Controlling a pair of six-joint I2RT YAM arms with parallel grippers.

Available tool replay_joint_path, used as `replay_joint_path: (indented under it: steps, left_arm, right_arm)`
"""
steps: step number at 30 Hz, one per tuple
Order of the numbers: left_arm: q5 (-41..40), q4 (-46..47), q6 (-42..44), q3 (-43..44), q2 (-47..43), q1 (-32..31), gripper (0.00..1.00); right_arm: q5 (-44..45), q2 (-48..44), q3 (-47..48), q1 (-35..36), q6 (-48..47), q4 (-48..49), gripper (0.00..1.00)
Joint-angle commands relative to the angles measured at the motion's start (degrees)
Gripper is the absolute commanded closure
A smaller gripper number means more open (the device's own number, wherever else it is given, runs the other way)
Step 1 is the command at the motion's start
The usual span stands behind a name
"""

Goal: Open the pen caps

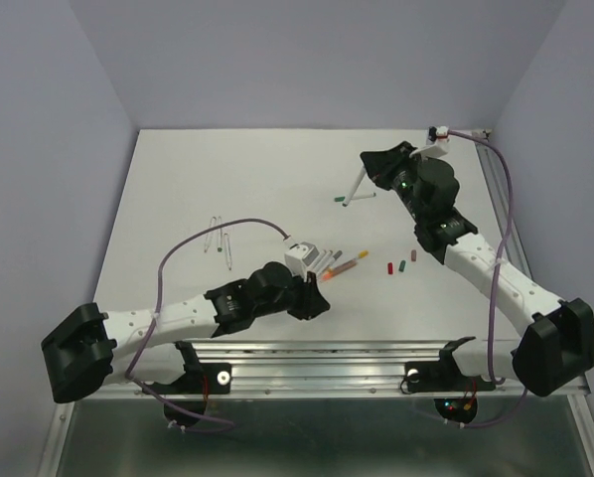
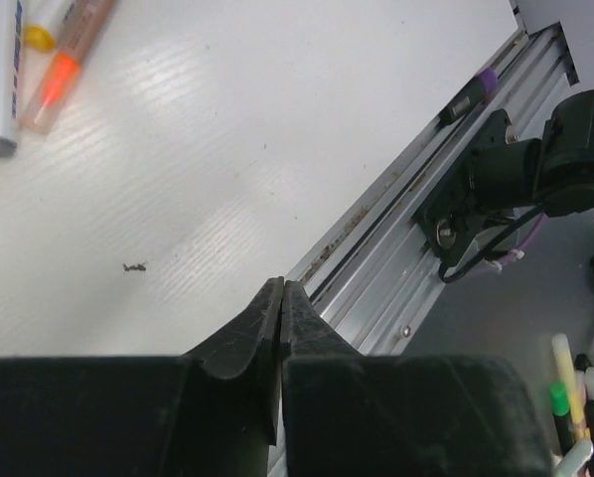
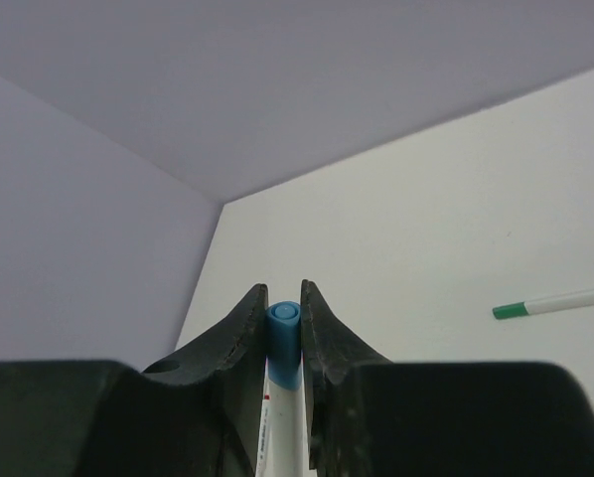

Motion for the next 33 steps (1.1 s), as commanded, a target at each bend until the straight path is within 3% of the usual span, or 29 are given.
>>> replay_joint_path:
  steps: [1, 3, 4, 5, 15, 26, 27, 29, 30, 31, 32, 33]
  left_arm:
    - [-3.43, -2.96, 4.13, 8.78, 1.42, 0.17, 0.63]
    - [-4.30, -4.10, 5.37, 12.65, 3.52, 0.25, 0.33]
    - [-4.48, -4.63, 6.86, 14.58, 4.14, 0.34, 0.09]
    - [-4.57, -4.98, 7.48, 15.55, 4.67, 0.34, 0.01]
    - [-10.81, -6.13, 10.91, 24.17, 9.68, 2.18, 0.01]
    - [-9.32, -4.29, 13.64, 30.32, 15.22, 4.47, 0.01]
    - [-8.01, -3.68, 13.73, 30.41, 15.57, 4.47, 0.04]
    - [-6.95, -3.14, 13.73, 30.85, 16.44, 4.47, 0.20]
    - [-6.68, -3.06, 13.73, 31.12, 16.62, 4.56, 0.42]
    - [-6.59, -3.05, 13.81, 31.21, 16.89, 4.56, 0.57]
    - [-6.59, -3.05, 13.73, 31.21, 16.89, 4.56, 0.83]
    - [-6.42, -3.05, 13.29, 31.03, 16.80, 4.56, 1.00]
  right_arm:
    - [-4.66, -2.43, -3.21, 0.23, -1.24, 1.24, 0.99]
    - [-6.24, -4.27, -4.97, 0.23, -1.24, 0.72, 0.99]
    - [-6.86, -4.89, -6.72, 0.14, -1.16, 0.54, 0.99]
    - [-7.22, -5.60, -7.61, 0.23, -1.07, 0.37, 0.99]
    - [-21.16, -12.90, -18.94, 0.23, 6.22, 0.71, 0.99]
    - [-31.12, -14.48, -23.35, 0.32, 12.82, 5.02, 0.99]
    - [-31.04, -14.74, -23.52, 0.32, 13.25, 6.07, 0.99]
    - [-30.78, -14.57, -22.74, 0.32, 13.00, 5.99, 0.99]
    - [-30.86, -14.05, -22.30, 0.32, 12.82, 5.47, 0.99]
    - [-30.86, -13.61, -21.95, 0.32, 12.73, 5.29, 0.99]
    - [-30.78, -13.25, -21.60, 0.32, 12.64, 5.20, 0.99]
    - [-29.91, -12.64, -21.42, 0.32, 12.12, 5.11, 0.99]
